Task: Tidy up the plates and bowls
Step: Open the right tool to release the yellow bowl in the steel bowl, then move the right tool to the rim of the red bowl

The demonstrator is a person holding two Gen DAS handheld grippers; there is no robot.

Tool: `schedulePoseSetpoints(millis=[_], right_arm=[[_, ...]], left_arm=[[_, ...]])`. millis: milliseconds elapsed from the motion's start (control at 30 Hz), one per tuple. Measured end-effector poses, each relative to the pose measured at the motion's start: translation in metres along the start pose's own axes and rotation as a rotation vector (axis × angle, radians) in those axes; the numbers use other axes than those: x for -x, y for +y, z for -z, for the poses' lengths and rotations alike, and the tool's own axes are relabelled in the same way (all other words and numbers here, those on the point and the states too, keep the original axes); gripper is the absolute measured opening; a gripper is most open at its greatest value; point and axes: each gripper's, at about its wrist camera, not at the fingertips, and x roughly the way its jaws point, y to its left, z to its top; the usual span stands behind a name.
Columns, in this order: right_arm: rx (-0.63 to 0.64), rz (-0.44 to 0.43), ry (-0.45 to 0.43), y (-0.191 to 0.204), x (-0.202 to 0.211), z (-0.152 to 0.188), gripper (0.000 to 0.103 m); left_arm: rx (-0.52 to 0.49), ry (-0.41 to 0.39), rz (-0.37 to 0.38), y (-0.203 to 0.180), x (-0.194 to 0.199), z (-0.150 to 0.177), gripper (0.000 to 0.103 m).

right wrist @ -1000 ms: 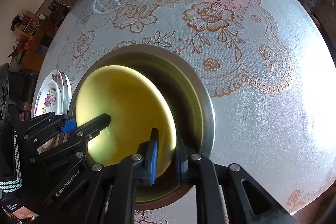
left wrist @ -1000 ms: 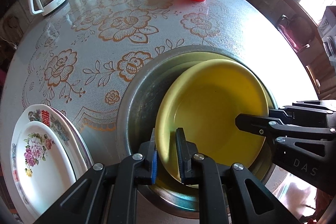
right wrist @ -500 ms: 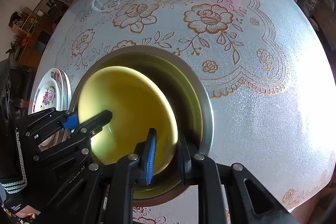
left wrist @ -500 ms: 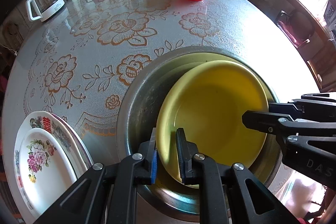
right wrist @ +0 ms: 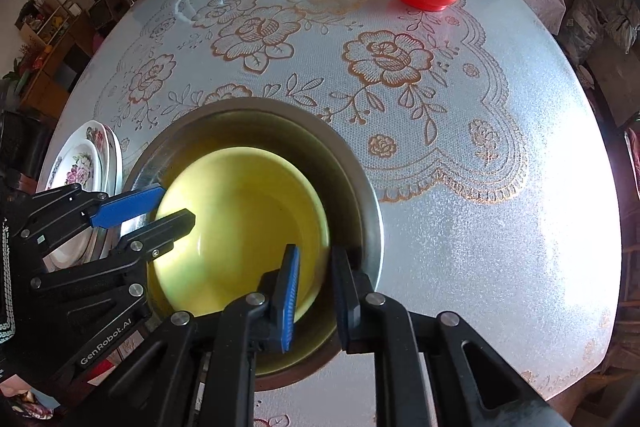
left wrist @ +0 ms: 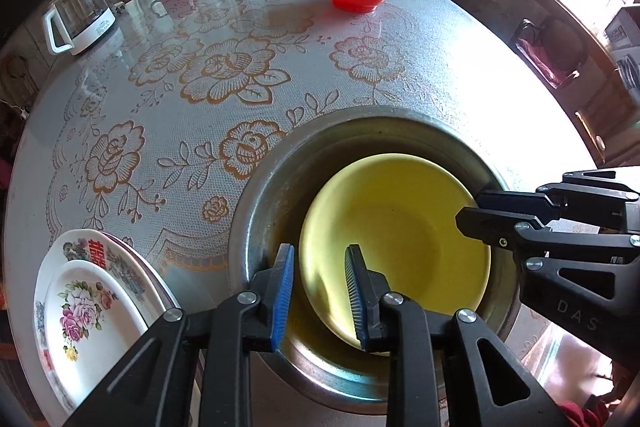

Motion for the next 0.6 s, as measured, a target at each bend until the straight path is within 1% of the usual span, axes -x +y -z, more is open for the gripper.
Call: schedulePoseSetpoints(millis=[33, 67, 167, 267, 300, 333, 367, 400, 467, 567, 600], right_arm=[[-0.001, -0.003, 0.001, 0.000, 0.000, 0.000, 0.015], [-0.001, -0.004, 0.001, 0.000, 0.000, 0.000, 0.015], [-0.003, -0.014, -0.003, -0.001, 0.000, 0.000, 0.015], [-0.015, -0.042, -0.022, -0.004, 0.006, 0.002, 0.015], [-0.023, -0.052, -0.032, -0.006, 0.010, 0.002, 0.015], [-0.031, -0.058, -0.042, -0.008, 0.013, 0.002, 0.016], [-0.037, -0.061, -0.053, -0.011, 0.017, 0.002, 0.017], [-0.042, -0.062, -0.067, -0.014, 0.022, 0.002, 0.017], [-0.055, -0.065, -0.093, -0.019, 0.030, 0.000, 0.017], [-0.078, -0.061, -0.134, -0.030, 0.040, -0.004, 0.019], [-0.085, -0.055, -0.147, -0.033, 0.042, -0.006, 0.021]], left_arm=[[-0.006, 0.002, -0.013, 0.000, -0.002, 0.000, 0.018], [-0.006, 0.005, -0.013, 0.000, -0.003, 0.001, 0.018], [0.007, 0.010, 0.008, 0.002, -0.003, 0.001, 0.018], [0.032, -0.009, 0.040, 0.008, 0.006, -0.001, 0.019], [0.042, -0.016, 0.051, 0.010, 0.009, -0.003, 0.024], [0.052, -0.025, 0.057, 0.013, 0.013, -0.004, 0.031], [0.065, -0.032, 0.061, 0.015, 0.016, -0.006, 0.035], [0.080, -0.040, 0.065, 0.018, 0.019, -0.009, 0.043], [0.104, -0.057, 0.084, 0.022, 0.025, -0.014, 0.046], [0.106, -0.084, 0.076, 0.024, 0.031, -0.026, 0.052], [0.103, -0.094, 0.073, 0.024, 0.034, -0.030, 0.055]])
